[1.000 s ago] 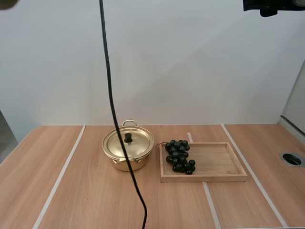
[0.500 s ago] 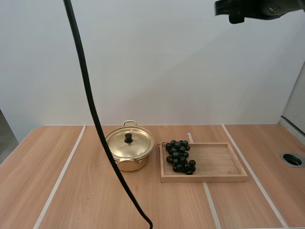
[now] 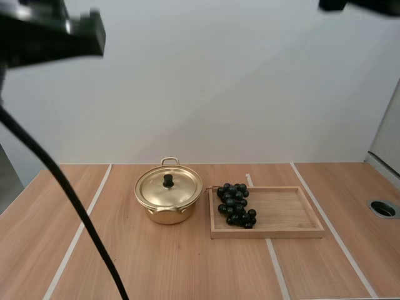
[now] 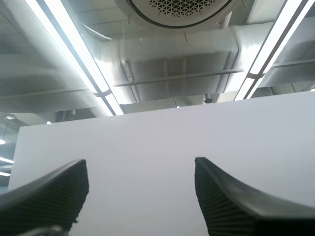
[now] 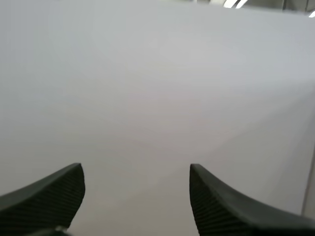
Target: Open the pot, put the pineapple inside, and close it
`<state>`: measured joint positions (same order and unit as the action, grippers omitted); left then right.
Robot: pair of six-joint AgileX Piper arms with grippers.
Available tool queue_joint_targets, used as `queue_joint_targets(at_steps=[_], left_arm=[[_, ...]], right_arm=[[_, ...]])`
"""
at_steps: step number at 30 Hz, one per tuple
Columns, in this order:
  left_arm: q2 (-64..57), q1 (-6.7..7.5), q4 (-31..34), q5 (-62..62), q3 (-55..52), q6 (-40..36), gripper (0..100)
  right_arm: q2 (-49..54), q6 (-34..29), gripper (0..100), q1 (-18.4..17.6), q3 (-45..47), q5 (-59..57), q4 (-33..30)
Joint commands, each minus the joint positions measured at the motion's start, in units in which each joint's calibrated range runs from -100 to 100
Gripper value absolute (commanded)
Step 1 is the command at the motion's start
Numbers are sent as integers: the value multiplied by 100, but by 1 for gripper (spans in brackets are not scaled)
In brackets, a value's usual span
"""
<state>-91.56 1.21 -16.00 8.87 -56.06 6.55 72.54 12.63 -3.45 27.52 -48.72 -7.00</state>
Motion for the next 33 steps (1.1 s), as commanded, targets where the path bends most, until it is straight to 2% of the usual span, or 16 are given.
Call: queue_joint_targets(at_steps=[1, 3, 7, 12, 16, 20, 22, 24, 27, 32, 33], left_arm=[[-567, 30, 37, 137, -1140, 22, 100], [-609, 102, 37, 137, -1603, 133, 100], [-615, 147, 37, 132, -2454, 231, 100], [-844, 131, 37, 78, -3340, 307, 100], [-844, 98, 37, -230, -3756, 319, 100], [-844, 92, 47, -1709, -3787, 319, 100], [-844, 41, 85, -2198, -3787, 319, 100], [-844, -38, 85, -2163, -3787, 310, 100], [-844, -128, 64, -2208, -3787, -95, 100], [-844, -178, 173, -3090, -3787, -274, 100], [-844, -178, 217, -3320, -3787, -274, 100]], right_arm=[[77, 343, 100, 188, 1123, 382, 374], [142, 388, 100, 311, 1959, 908, 374], [358, 804, 100, 438, 3505, 1803, 394], [929, 1146, 100, 438, 4518, 1909, 418], [1360, 1229, 100, 438, 4896, 1909, 432], [1831, 1229, 100, 438, 4992, 1652, 531], [2032, 1238, 100, 438, 4992, 1256, 541], [2157, 1292, 100, 430, 4992, 761, 541], [2210, 1471, 100, 405, 4992, 236, 652], [2194, 1473, 51, 374, 4992, -93, 848], [2187, 1464, 44, 374, 4992, -93, 867]])
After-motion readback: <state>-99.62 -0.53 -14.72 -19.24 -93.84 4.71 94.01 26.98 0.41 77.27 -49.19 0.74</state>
